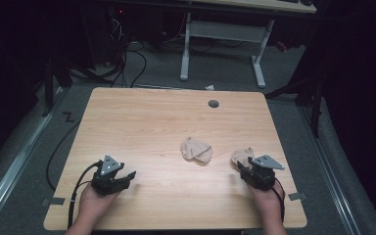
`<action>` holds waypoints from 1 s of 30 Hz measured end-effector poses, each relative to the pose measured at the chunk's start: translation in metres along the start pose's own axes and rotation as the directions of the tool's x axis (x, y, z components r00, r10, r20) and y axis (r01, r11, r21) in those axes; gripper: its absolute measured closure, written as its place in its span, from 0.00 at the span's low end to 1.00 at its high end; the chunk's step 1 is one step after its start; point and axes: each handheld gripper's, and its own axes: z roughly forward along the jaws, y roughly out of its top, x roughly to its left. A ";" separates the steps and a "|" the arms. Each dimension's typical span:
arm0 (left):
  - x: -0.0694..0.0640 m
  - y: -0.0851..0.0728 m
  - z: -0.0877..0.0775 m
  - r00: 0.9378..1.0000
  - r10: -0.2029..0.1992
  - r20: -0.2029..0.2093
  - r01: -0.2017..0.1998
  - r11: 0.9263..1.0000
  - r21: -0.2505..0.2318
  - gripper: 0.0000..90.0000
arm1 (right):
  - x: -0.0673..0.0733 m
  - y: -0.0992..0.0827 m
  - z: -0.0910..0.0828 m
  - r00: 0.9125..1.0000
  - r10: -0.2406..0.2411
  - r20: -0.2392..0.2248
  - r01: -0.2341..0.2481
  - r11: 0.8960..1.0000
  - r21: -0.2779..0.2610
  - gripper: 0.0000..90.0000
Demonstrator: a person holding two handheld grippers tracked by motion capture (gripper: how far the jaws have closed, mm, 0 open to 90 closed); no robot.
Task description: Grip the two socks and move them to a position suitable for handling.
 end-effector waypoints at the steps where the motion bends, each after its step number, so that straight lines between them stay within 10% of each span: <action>1: 0.000 0.000 0.001 1.000 -0.001 -0.001 0.001 1.000 0.003 0.48 | -0.005 -0.001 0.000 1.000 0.007 0.015 -0.007 1.000 -0.002 0.59; 15: -0.004 -0.001 0.002 1.000 0.005 0.000 -0.005 1.000 0.013 0.48 | -0.026 0.008 0.020 0.995 0.071 0.066 -0.075 0.996 0.055 0.54; 26: -0.006 -0.001 0.003 1.000 0.013 -0.001 -0.013 1.000 0.011 0.47 | -0.035 -0.003 0.028 0.991 0.116 0.060 -0.123 0.983 0.137 0.67; 30: -0.006 -0.002 0.004 1.000 0.016 -0.001 -0.016 1.000 0.016 0.47 | -0.032 -0.004 0.029 0.993 0.112 0.043 -0.118 0.982 0.146 0.90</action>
